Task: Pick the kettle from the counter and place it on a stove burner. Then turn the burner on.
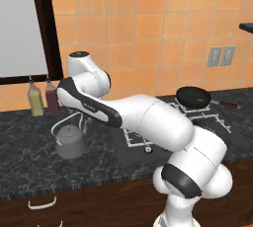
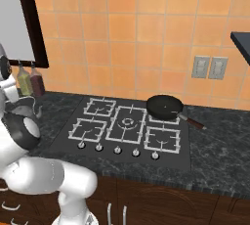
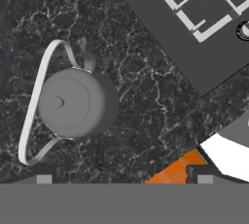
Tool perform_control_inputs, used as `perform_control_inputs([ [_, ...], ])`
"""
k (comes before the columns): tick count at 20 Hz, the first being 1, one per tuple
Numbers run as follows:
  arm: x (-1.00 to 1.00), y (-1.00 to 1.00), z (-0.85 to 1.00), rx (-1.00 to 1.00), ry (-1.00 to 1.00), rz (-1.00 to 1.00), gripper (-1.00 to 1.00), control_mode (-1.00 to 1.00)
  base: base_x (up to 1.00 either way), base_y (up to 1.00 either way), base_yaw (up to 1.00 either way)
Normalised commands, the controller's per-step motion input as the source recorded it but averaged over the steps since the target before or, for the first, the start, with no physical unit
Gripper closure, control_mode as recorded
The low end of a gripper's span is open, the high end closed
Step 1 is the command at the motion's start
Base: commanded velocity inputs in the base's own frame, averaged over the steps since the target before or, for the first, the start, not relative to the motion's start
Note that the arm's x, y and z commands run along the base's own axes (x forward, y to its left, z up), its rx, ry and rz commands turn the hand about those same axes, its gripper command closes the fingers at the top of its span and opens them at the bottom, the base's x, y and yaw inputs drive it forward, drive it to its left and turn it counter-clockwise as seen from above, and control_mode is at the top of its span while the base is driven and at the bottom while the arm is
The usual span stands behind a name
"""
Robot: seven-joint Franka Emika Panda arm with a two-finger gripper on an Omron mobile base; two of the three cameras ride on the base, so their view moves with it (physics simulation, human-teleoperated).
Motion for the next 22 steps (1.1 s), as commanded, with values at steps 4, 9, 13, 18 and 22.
perform_control_inputs([
  [4,0.47,0.31,-0.34,-0.10,0.19,-0.11,-1.00,-1.00,0.00,0.00,0.00],
  [9,0.39,0.38,-0.22,-0.04,0.08,-0.06,-1.00,-1.00,0.00,0.00,0.00],
  [13,0.36,0.39,-0.24,-0.04,0.00,-0.01,-1.00,-1.00,0.00,0.00,0.00],
  [18,0.22,0.16,-0.27,-0.01,0.00,0.00,-1.00,-1.00,0.00,0.00,0.00],
  [22,0.10,0.03,-0.19,0.00,0.00,0.00,-1.00,-1.00,0.00,0.00,0.00],
])
